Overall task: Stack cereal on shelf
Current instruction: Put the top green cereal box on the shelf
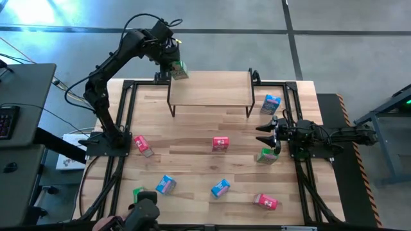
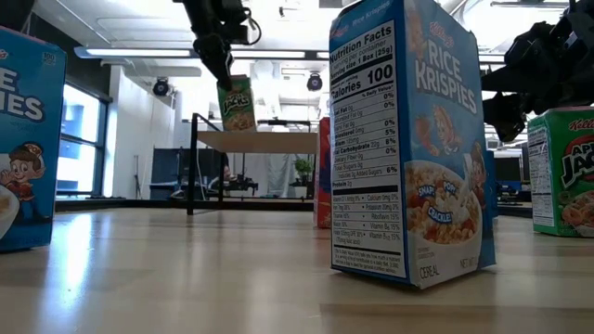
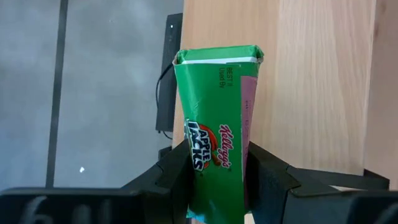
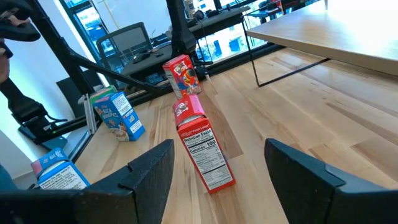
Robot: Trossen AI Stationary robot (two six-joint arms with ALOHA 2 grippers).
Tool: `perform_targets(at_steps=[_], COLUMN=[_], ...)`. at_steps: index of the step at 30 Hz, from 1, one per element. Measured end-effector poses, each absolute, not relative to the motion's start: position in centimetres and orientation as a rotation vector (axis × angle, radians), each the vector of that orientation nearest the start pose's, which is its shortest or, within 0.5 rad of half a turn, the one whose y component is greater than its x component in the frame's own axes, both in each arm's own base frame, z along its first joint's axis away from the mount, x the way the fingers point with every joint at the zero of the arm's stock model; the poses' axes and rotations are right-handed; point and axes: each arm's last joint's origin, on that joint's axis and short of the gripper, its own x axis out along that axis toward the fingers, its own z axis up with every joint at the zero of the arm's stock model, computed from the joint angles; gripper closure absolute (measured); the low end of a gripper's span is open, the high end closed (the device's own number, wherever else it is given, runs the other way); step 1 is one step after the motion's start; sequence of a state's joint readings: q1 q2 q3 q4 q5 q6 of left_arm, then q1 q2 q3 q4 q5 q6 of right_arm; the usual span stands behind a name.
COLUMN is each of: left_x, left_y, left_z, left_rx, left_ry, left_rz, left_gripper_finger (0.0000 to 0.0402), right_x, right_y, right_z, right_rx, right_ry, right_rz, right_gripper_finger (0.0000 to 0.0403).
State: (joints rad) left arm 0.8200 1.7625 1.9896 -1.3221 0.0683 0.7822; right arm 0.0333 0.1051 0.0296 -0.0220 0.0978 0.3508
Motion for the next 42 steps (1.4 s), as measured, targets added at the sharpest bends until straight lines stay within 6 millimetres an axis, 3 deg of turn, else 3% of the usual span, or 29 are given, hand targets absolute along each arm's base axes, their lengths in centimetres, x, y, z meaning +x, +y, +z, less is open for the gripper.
perform_targets(at_steps=[42], left_x=[24.2], left_y=[25.4], left_z=[37.7], left_rx=[0.211], left_ry=[1.206], left_rz=[0.171], left_gripper_finger=[0.0285], right_x=[10.2], right_y=[0.1], right_z=[16.3], right_rx=[0.344], right_ry=[0.085], right_rz=[-0.081], right_gripper_finger=[0.0159])
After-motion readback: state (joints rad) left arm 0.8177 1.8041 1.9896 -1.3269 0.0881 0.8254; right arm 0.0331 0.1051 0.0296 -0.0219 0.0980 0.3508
